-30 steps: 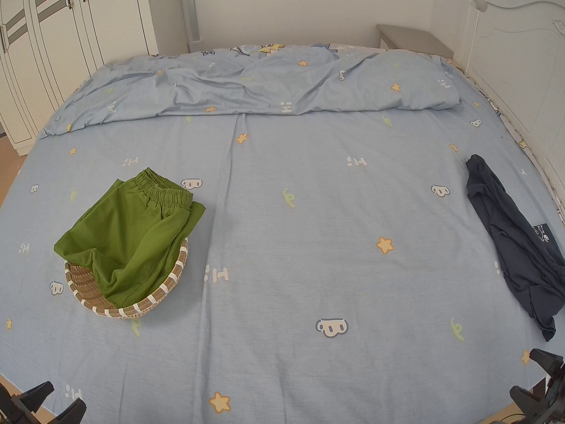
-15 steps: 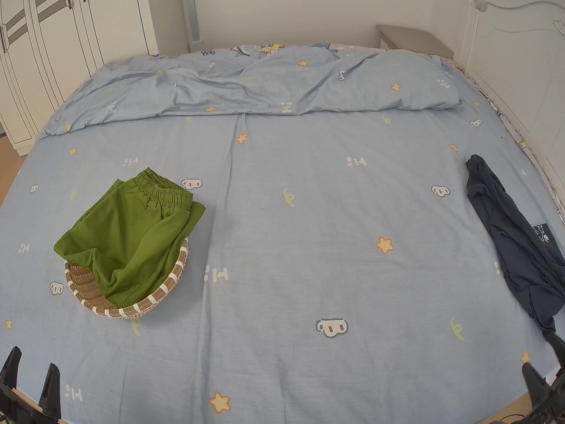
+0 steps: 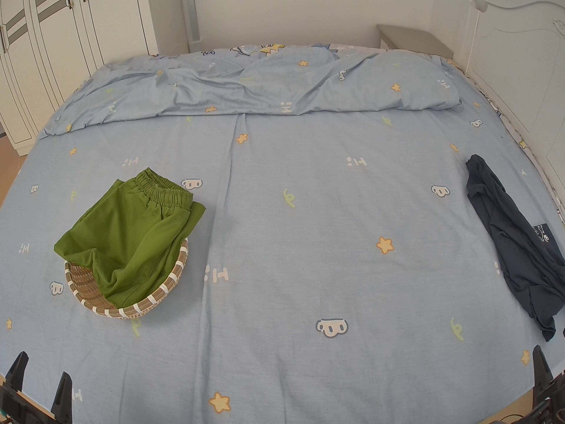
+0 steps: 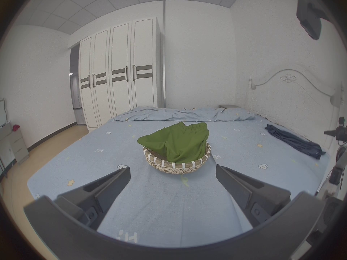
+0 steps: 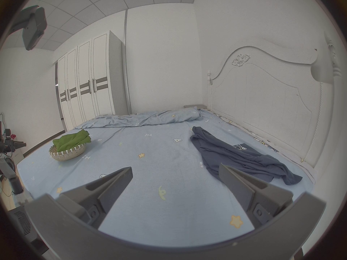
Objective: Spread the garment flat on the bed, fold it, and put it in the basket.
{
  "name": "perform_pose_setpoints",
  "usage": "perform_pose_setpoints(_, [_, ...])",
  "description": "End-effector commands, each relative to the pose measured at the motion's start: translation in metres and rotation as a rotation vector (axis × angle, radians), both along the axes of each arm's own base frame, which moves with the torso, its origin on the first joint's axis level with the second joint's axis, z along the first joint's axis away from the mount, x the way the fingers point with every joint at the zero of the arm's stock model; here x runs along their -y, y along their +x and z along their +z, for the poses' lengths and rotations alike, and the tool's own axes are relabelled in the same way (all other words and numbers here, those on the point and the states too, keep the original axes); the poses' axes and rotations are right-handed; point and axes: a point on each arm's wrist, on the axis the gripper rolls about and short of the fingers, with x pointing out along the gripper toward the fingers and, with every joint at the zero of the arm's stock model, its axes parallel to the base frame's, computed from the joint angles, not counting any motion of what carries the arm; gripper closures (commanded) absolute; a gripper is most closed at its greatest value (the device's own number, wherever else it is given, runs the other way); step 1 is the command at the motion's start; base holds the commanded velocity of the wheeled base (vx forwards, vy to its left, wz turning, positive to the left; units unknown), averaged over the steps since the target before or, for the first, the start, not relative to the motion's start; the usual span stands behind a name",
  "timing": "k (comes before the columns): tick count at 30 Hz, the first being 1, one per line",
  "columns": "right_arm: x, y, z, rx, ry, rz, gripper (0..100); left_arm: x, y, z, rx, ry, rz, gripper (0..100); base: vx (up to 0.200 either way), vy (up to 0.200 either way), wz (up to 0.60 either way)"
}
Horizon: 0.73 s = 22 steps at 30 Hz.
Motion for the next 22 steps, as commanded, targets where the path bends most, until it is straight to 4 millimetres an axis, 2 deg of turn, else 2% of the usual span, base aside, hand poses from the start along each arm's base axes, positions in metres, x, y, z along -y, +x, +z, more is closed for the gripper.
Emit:
perform_pose_setpoints(1, [-0.0002, -0.0002, -0.0052, 0.002, 0.0, -0.008, 0, 0.0001, 0.0006, -0.0051, -0.008, 0.01, -0.004, 0, 0.0, 0.0, 0.0])
perform_pose_setpoints(22, [-0.0002, -0.0001, -0.005, 0.002, 0.0, -0.006, 0, 0.0008, 0.0005, -0.0048, -0.008, 0.004, -0.034, 0, 0.0, 0.0, 0.0])
